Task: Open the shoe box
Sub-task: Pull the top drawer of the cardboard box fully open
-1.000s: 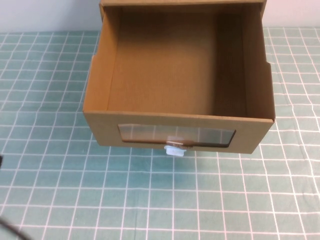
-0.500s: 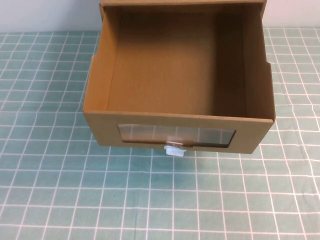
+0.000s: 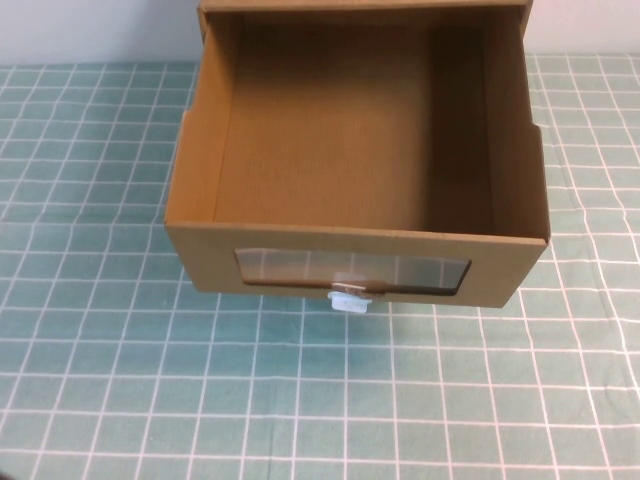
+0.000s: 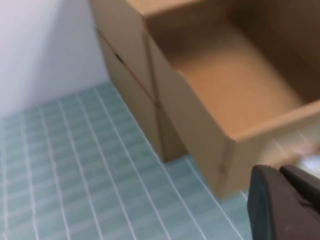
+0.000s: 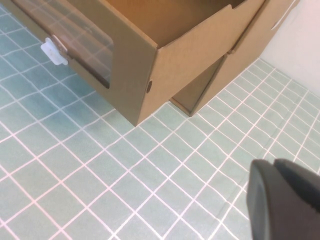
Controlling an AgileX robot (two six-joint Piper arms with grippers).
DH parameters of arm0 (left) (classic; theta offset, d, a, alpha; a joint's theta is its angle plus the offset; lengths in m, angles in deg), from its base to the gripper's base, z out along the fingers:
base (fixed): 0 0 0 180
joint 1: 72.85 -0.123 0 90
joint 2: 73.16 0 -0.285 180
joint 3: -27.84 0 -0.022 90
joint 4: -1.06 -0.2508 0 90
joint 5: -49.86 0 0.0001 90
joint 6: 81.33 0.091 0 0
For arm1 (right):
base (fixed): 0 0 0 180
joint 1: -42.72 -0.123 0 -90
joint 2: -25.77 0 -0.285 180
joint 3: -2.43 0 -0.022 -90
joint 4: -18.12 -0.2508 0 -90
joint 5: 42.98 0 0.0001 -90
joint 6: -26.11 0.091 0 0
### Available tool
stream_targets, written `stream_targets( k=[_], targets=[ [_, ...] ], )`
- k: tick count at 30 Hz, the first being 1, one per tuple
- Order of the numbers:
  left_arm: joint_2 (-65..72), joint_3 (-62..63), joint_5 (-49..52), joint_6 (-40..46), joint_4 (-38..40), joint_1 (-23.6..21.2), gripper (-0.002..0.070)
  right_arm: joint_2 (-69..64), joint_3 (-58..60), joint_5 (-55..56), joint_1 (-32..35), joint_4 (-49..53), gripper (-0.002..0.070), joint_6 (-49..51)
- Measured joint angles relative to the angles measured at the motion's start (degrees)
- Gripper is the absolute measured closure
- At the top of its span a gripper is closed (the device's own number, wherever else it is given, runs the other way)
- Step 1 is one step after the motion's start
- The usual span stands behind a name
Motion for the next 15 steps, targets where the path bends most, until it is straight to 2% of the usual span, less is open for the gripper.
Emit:
stream_targets(
  k=[6, 9, 15],
  targets=[
    [-6.9, -18.7, -22.8, 0.0, -1.9, 0.0, 0.068, 0.0, 0.0, 0.0, 0.0, 0.0, 0.0689, 0.0],
    [-12.9, -29.2, -30.9, 0.0, -2.1, 0.0, 0.068, 0.0, 0.0, 0.0, 0.0, 0.0, 0.0689, 0.0],
    [-21.9, -42.8, -35.6, 0.0, -2.1, -1.7, 0.068, 0.0, 0.0, 0.0, 0.0, 0.0, 0.0689, 0.0]
  ],
)
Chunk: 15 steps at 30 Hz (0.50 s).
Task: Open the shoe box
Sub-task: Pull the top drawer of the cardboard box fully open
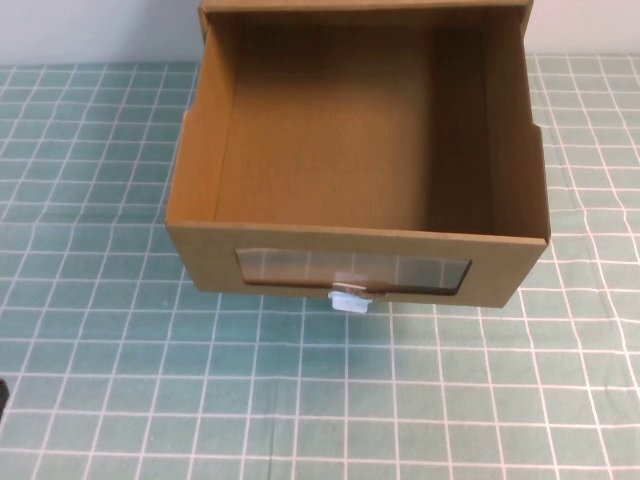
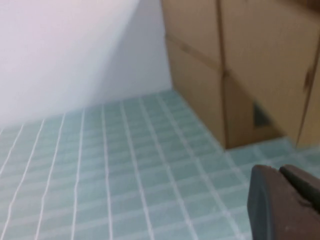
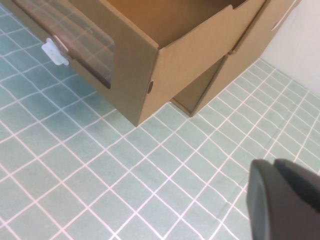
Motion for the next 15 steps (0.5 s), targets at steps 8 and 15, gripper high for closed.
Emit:
stream_targets(
  k=[8, 15],
  targets=[
    [-4.9, -5.2, 8.7, -3.1, 0.2, -4.4, 0.068, 0.0, 0.0, 0.1, 0.0, -0.1, 0.0689, 0.0],
    [-5.0, -5.2, 14.6, -4.9, -4.1, -4.6, 0.068, 0.0, 0.0, 0.1, 0.0, -0.2, 0.0689, 0.0]
  ],
)
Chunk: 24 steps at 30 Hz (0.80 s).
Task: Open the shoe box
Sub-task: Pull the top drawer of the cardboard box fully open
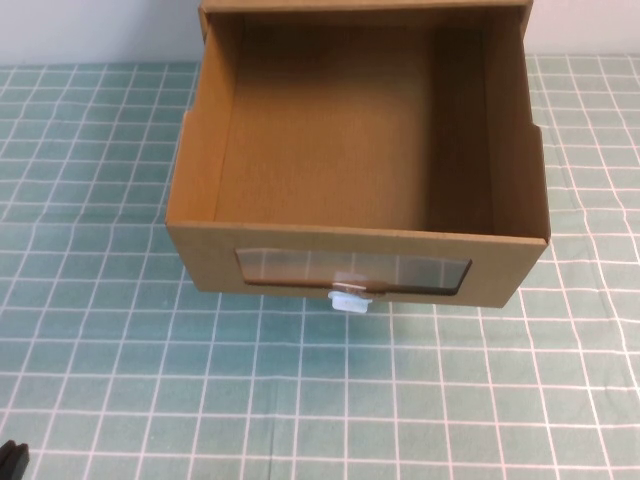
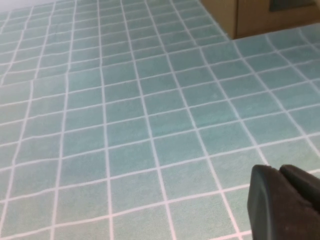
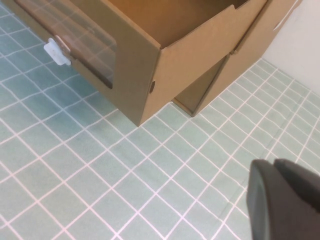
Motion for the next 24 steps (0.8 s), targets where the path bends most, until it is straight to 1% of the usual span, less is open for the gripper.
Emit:
stream_targets(
  k=[6, 24],
  targets=[
    [0.0, 0.0, 0.1, -0.2, -1.5, 0.0, 0.068, 0.0, 0.0, 0.0, 0.0, 0.0, 0.0689, 0.0],
    [0.0, 0.0, 0.1, -0.2, -1.5, 0.0, 0.068, 0.0, 0.0, 0.0, 0.0, -0.1, 0.069, 0.0]
  ],
)
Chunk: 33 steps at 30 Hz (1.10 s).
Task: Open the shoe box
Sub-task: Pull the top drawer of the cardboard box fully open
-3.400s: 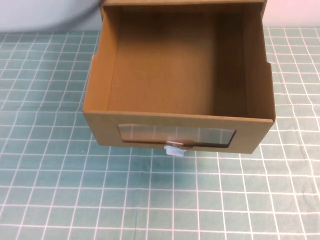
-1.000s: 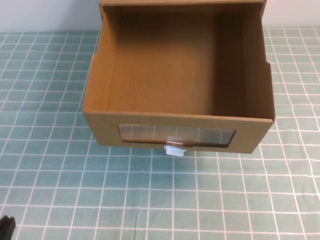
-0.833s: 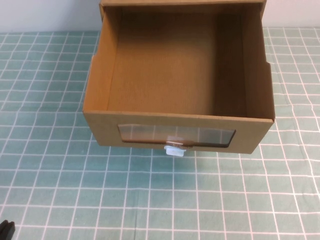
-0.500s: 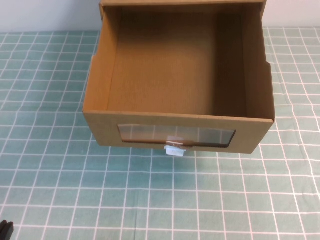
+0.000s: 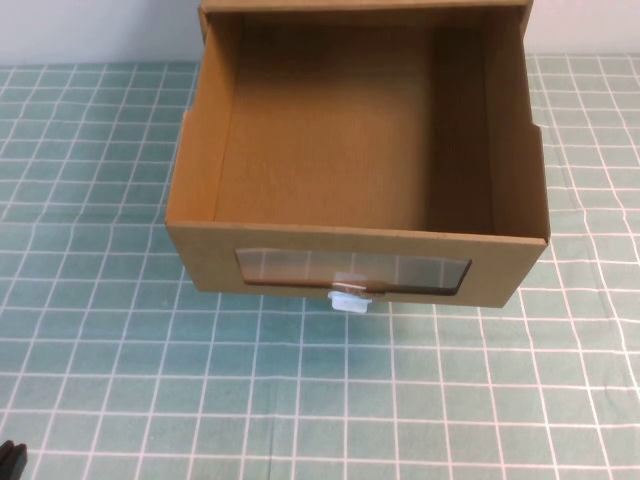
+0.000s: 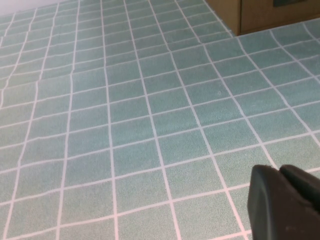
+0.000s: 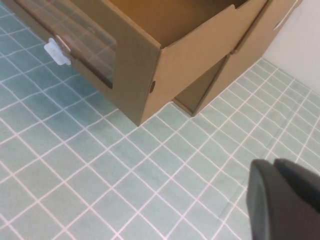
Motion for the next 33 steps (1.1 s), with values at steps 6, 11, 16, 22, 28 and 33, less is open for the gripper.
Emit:
stream_targets(
  k=[6, 11, 16, 22, 28, 33],
  targets=[
    [0.0, 0.0, 0.1, 0.0, -0.6, 0.0, 0.068, 1.8, 0.2, 1.2, 6.6, -1.0, 0.0689, 0.0],
    [0.0, 0.0, 0.1, 0.0, -0.8, 0.0, 0.068, 2.6, 0.3, 4.5, 24.6, -5.2, 0.0689, 3.8],
    [0.0, 0.0, 0.1, 0.0, -0.8, 0.0, 0.068, 5.7, 3.2, 16.5, 44.8, -21.5, 0.069, 12.2],
    [0.0, 0.0, 0.1, 0.0, -0.8, 0.0, 0.068, 8.1, 11.4, 29.7, 63.0, -33.5, 0.0689, 12.1],
    [0.0, 0.0, 0.1, 0.0, -0.8, 0.0, 0.068, 8.1, 18.6, 33.3, 69.1, -30.4, 0.069, 12.1],
    [0.0, 0.0, 0.1, 0.0, -0.8, 0.0, 0.068, 8.6, 25.5, 35.7, 69.7, -24.7, 0.069, 12.1]
  ],
)
